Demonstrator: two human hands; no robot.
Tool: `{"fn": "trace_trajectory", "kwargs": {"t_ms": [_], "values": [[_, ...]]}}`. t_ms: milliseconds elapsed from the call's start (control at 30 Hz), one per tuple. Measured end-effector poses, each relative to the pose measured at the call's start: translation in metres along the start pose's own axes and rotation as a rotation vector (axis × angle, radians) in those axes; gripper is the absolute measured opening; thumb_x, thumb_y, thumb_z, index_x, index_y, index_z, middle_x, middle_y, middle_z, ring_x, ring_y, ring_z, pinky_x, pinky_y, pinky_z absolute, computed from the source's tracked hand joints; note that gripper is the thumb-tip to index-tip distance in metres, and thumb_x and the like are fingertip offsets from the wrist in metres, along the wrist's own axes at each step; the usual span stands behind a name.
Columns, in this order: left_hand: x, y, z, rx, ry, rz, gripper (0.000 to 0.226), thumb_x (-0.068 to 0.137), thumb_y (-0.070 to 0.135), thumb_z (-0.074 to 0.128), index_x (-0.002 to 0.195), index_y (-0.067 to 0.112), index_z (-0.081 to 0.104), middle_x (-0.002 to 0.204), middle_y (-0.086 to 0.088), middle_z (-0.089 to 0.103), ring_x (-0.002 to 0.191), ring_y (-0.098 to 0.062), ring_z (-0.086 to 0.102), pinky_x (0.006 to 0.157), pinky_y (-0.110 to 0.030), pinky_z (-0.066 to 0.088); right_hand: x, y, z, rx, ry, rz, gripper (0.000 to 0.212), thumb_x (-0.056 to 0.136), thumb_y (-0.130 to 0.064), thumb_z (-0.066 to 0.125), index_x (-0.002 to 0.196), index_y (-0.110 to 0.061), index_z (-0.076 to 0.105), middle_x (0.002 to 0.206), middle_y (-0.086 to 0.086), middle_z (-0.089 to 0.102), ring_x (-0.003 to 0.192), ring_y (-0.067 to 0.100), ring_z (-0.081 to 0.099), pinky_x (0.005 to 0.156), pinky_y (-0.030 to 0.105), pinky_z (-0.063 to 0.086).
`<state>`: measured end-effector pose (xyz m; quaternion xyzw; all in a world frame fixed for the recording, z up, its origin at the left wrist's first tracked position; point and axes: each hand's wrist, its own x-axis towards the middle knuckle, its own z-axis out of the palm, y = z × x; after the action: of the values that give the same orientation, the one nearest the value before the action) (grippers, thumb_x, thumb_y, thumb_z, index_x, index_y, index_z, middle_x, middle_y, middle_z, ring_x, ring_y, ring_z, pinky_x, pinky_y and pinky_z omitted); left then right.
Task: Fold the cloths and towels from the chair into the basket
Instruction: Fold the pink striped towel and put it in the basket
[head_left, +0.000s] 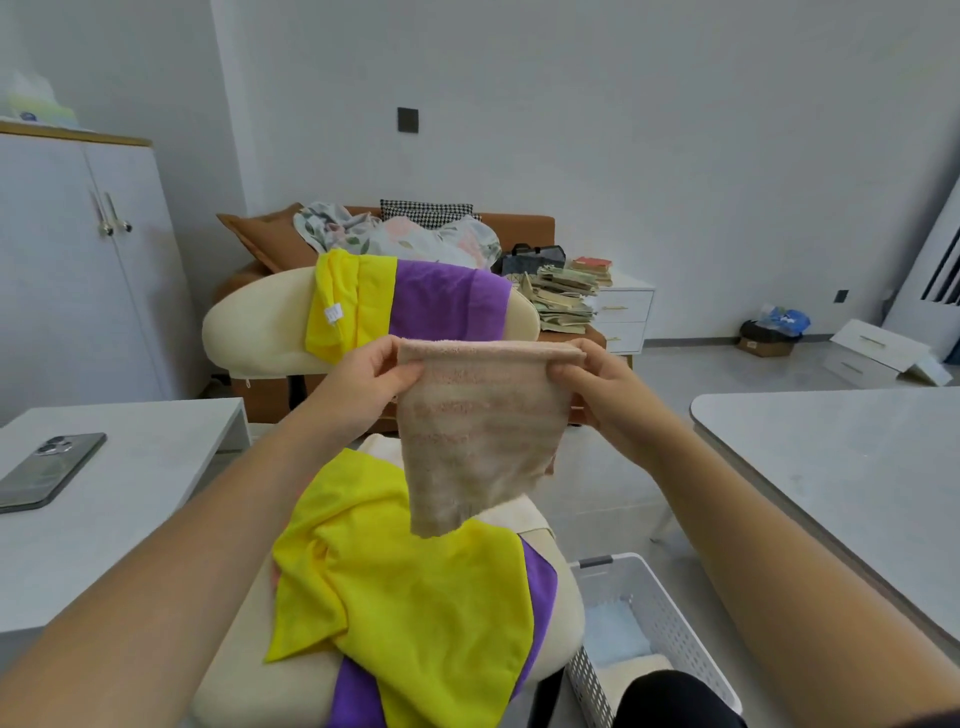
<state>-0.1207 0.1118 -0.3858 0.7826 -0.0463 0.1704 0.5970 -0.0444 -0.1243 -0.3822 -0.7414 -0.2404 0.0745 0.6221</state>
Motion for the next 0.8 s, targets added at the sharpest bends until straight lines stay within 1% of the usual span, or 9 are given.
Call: {"fn": "trace_trajectory", "kwargs": {"t_ms": [133,200,300,367,467,533,633,733,800], "values": [[0.002,0.006,0.004,0.031,0.126,-0.002,0.015,0.1,0.018,0.042,0.094,0.021,0.055,0.089,0.0,0.062,0.08,-0.012,0.059,0.063,-0.018,0.049,0.005,-0.001,0.014,0.072,0.101,0.0,0.014,0.097,-0.026,0.049,0.107,-0.019,0.057,0.098,-0.001,0.062,0.09,0.014,0.062,0.075,0.03,0.054],[0.002,0.005,0.005,-0.06,0.174,-0.114,0.019,0.099,0.027,0.045,0.091,0.018,0.059,0.085,-0.002,0.065,0.078,-0.017,0.06,0.057,-0.019,0.05,0.01,0.004,0.018,0.205,0.159,0.107,0.02,0.096,-0.027,0.052,0.108,-0.014,0.06,0.1,0.004,0.066,0.09,0.018,0.065,0.077,0.032,0.056],[-0.007,-0.003,0.011,-0.192,0.032,-0.394,0.025,0.095,0.034,0.052,0.098,0.013,0.067,0.094,-0.008,0.07,0.076,-0.019,0.064,0.06,-0.027,0.052,0.011,0.021,0.024,0.366,0.22,0.385,0.028,0.092,-0.028,0.058,0.11,-0.008,0.064,0.1,0.01,0.071,0.089,0.024,0.068,0.07,0.034,0.057],[-0.014,-0.016,0.014,-0.13,0.001,-0.451,0.019,0.094,0.026,0.055,0.103,0.013,0.066,0.09,-0.005,0.069,0.073,-0.017,0.063,0.06,-0.028,0.052,0.009,0.034,0.027,0.37,0.194,0.499,0.032,0.091,-0.03,0.06,0.111,-0.006,0.063,0.101,0.011,0.071,0.088,0.024,0.069,0.067,0.033,0.056],[-0.02,-0.029,0.011,-0.145,0.025,-0.489,0.016,0.095,0.024,0.054,0.099,0.015,0.066,0.076,0.001,0.069,0.066,-0.013,0.063,0.049,-0.023,0.049,0.005,0.042,0.027,0.409,0.114,0.555,0.028,0.093,-0.027,0.058,0.11,-0.005,0.062,0.103,0.012,0.07,0.092,0.024,0.067,0.073,0.035,0.056],[-0.018,-0.035,0.003,-0.17,0.002,-0.514,0.018,0.095,0.022,0.053,0.099,0.012,0.067,0.078,-0.001,0.072,0.07,-0.014,0.066,0.054,-0.024,0.051,0.005,0.042,0.026,0.434,0.036,0.56,0.021,0.095,-0.024,0.055,0.107,-0.009,0.062,0.099,0.009,0.068,0.087,0.021,0.065,0.075,0.032,0.053],[-0.011,-0.041,-0.005,-0.185,-0.037,-0.562,0.019,0.096,0.021,0.05,0.102,0.01,0.065,0.095,-0.007,0.072,0.083,-0.017,0.068,0.064,-0.027,0.053,0.012,0.046,0.027,0.456,-0.052,0.584,0.018,0.097,-0.022,0.051,0.106,-0.012,0.062,0.096,0.007,0.067,0.084,0.019,0.063,0.073,0.029,0.051],[0.002,-0.057,-0.01,-0.157,-0.028,-0.618,0.019,0.097,0.02,0.051,0.106,0.009,0.063,0.101,-0.01,0.07,0.09,-0.022,0.066,0.076,-0.033,0.053,0.032,0.064,0.037,0.48,-0.009,0.648,0.019,0.096,-0.021,0.053,0.108,-0.008,0.061,0.099,0.009,0.065,0.084,0.019,0.06,0.077,0.029,0.051],[0.017,-0.076,-0.011,-0.128,0.027,-0.641,0.019,0.096,0.021,0.052,0.107,0.009,0.063,0.1,-0.009,0.069,0.092,-0.023,0.065,0.081,-0.035,0.052,0.05,0.084,0.047,0.475,0.023,0.687,0.021,0.096,-0.021,0.054,0.109,-0.006,0.06,0.096,0.009,0.063,0.076,0.017,0.06,0.066,0.028,0.053]]}}
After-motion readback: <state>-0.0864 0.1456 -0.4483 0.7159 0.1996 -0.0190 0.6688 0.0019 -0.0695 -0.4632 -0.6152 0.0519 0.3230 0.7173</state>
